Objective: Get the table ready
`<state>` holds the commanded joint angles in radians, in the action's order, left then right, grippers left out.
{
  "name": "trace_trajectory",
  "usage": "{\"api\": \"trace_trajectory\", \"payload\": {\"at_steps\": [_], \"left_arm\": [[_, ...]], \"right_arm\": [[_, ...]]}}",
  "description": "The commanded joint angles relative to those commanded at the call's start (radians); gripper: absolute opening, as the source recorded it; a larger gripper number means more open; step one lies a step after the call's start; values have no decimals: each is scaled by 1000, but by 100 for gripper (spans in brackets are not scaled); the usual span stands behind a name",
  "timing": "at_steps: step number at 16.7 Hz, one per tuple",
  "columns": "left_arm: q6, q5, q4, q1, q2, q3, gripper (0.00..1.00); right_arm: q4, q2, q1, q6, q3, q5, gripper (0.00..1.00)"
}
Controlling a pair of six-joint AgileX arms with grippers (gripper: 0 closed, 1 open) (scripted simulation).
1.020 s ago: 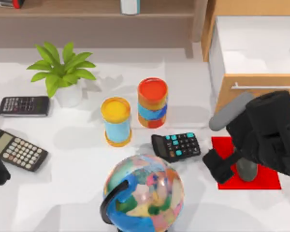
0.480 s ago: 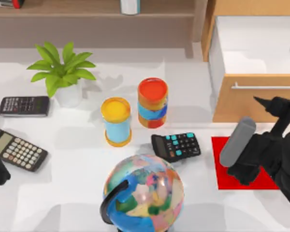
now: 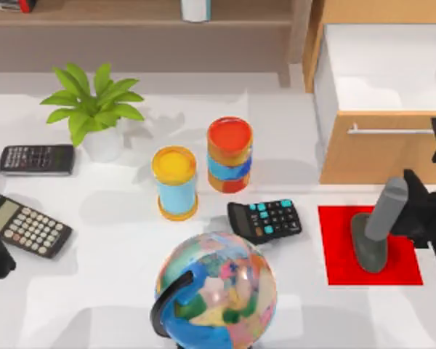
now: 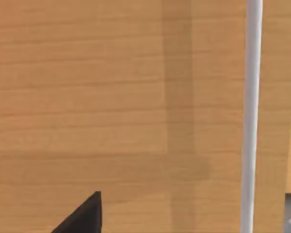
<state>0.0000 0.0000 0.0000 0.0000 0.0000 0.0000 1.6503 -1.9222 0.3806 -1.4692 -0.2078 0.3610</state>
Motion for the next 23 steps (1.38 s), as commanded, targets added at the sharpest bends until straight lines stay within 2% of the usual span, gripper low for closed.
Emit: {"api": "trace_trajectory", "payload": {"at_steps": [4,20,23], "left_arm": [[0,0,0,0,0,0,100],[0,0,0,0,0,0,100],[0,0,0,0,0,0,100]], "right_arm": [[107,-55,-34,-86,-7,18,100],[30,-72,-72,-86,-101,-20,100],[30,-72,-72,-86,-101,-20,77]]}}
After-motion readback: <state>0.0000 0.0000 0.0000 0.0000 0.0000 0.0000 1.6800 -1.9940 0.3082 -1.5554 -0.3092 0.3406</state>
